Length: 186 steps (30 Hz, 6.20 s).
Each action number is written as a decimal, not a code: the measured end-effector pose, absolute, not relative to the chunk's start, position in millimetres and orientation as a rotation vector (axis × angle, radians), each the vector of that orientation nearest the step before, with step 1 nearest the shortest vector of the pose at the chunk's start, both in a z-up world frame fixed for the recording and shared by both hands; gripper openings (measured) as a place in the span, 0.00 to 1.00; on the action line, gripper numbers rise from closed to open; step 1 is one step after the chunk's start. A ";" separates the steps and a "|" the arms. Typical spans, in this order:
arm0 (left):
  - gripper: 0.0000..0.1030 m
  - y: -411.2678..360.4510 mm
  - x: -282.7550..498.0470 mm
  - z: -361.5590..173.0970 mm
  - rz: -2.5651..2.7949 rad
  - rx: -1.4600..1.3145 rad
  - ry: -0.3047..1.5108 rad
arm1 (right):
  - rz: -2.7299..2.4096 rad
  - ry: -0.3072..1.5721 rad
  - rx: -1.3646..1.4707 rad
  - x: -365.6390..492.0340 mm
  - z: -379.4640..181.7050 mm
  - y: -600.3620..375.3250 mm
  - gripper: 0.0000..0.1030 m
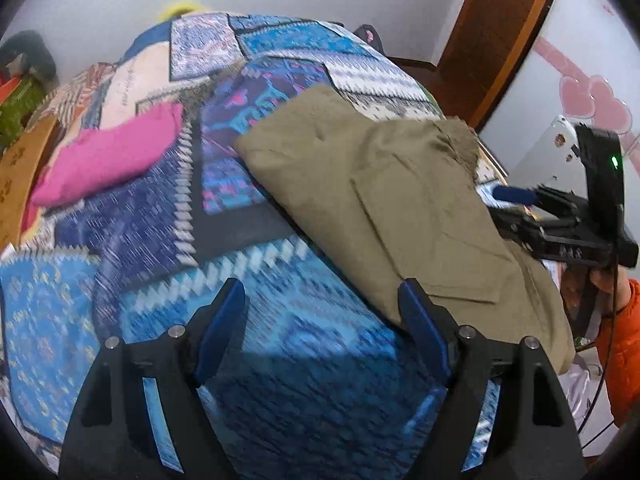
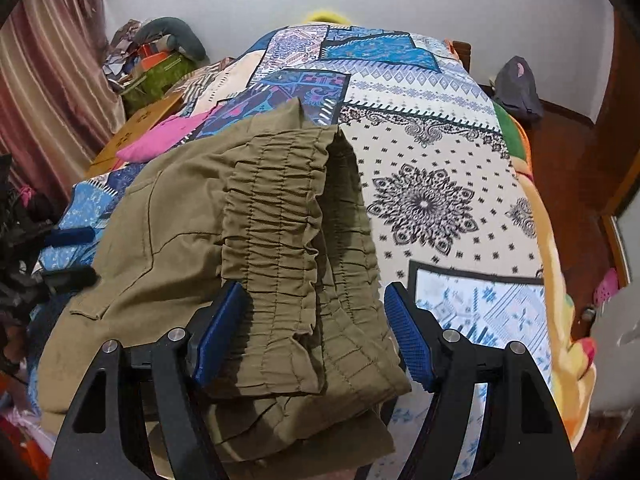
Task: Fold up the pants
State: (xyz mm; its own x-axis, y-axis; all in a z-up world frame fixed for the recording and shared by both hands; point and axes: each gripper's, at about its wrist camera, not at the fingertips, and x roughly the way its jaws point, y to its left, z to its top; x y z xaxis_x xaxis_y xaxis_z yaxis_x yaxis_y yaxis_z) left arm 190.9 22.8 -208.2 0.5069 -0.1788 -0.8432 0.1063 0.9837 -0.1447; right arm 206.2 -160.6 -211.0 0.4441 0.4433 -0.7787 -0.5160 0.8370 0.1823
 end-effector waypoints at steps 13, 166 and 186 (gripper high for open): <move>0.78 44.3 292.2 -219.2 -0.118 0.069 1.024 | 0.471 0.895 0.030 161.0 -180.7 -172.5 0.68; 0.73 161.8 257.4 -257.2 0.004 -0.232 1.076 | 0.504 0.937 -0.048 239.2 -196.7 -126.1 0.79; 0.56 164.6 274.0 -264.0 -0.103 -0.294 1.099 | 0.682 1.073 0.098 284.0 -241.0 -118.5 0.59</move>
State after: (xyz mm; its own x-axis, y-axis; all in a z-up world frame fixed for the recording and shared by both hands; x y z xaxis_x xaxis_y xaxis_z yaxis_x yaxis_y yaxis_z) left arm 274.0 164.6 -264.0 0.4545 -0.2268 -0.8614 -0.0629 0.9565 -0.2850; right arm 284.0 -118.5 -241.0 0.2956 0.5571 -0.7760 -0.4659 0.7933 0.3921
